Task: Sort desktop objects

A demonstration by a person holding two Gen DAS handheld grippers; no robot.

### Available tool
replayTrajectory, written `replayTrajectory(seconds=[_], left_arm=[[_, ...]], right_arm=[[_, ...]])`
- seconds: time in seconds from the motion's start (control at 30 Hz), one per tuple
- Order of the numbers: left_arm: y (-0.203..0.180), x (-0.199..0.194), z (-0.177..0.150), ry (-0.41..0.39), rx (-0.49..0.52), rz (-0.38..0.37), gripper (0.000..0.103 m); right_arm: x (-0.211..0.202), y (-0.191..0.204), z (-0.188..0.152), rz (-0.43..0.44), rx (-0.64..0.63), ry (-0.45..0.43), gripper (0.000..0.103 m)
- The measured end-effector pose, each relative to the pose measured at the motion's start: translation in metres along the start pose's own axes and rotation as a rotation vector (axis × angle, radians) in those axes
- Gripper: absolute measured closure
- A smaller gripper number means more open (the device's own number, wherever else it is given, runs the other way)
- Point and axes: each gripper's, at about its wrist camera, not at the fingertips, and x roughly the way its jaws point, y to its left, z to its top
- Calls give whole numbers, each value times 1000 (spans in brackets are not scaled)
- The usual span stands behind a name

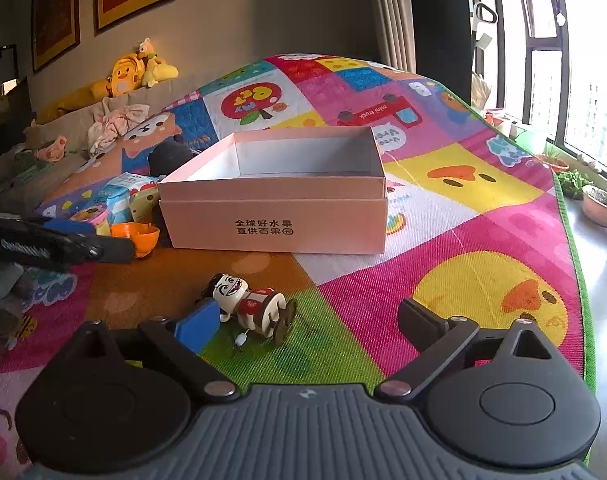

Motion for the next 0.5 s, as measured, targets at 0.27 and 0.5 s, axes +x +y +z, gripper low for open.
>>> replayTrajectory(seconds=[0.27, 0.5], left_arm=[[2, 23, 12, 9, -11, 63, 0], [-5, 19, 2, -27, 33, 89, 20]], right_arm=[[2, 10, 1, 6, -73, 11, 7], [8, 43, -1, 42, -271, 34, 7]])
